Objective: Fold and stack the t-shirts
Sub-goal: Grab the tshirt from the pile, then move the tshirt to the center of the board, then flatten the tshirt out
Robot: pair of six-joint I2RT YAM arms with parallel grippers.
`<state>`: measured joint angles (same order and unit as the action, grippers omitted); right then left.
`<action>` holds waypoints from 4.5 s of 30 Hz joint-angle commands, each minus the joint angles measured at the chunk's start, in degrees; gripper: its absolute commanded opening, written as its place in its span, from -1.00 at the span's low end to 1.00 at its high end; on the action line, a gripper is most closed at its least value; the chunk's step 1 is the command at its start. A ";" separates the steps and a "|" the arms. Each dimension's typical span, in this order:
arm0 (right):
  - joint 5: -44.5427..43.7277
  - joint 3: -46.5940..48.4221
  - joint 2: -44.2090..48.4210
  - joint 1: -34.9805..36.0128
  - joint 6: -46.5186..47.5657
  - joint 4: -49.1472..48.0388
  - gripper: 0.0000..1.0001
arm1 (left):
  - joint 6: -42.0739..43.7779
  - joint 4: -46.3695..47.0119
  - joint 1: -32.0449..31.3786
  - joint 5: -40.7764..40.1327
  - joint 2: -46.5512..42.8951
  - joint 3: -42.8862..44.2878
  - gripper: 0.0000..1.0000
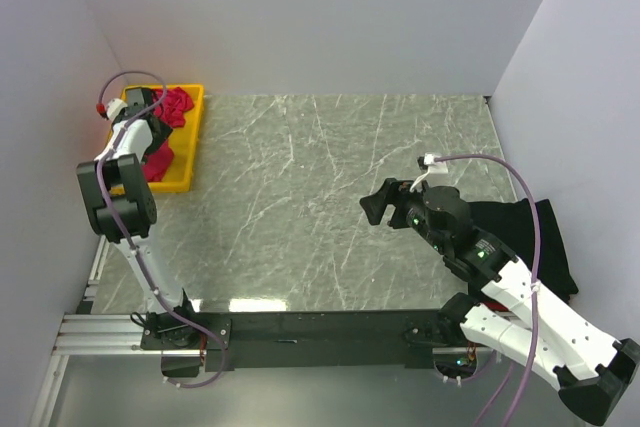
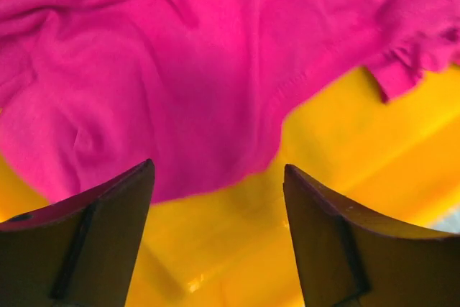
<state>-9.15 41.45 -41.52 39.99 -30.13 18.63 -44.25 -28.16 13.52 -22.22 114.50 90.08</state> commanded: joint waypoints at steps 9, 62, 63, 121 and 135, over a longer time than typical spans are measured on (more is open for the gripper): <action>0.62 -1.11 1.09 0.09 1.13 -1.50 0.80 | 1.27 3.29 1.42 3.50 9.50 5.10 -0.07; -3.78 6.37 -0.93 0.18 -0.63 -2.81 0.75 | 2.87 12.43 -35.76 4.56 -37.50 -2.24 -0.99; -3.34 5.06 -1.72 0.18 -0.89 -3.77 0.75 | 1.11 11.91 -34.28 4.38 -37.85 -5.33 -0.94; 3.70 -7.35 -38.90 21.89 -17.24 -24.52 0.24 | -20.35 17.52 -35.67 -6.71 -47.89 -63.01 -0.05; -0.16 -1.82 -40.58 20.93 -16.81 -20.41 -1.00 | -18.86 15.34 -35.05 -5.55 -45.67 -58.27 -0.99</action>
<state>-5.52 35.75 -84.12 61.58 -47.13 -3.99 -64.79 -12.97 -21.80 -27.77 70.78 28.23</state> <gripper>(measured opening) 0.115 0.021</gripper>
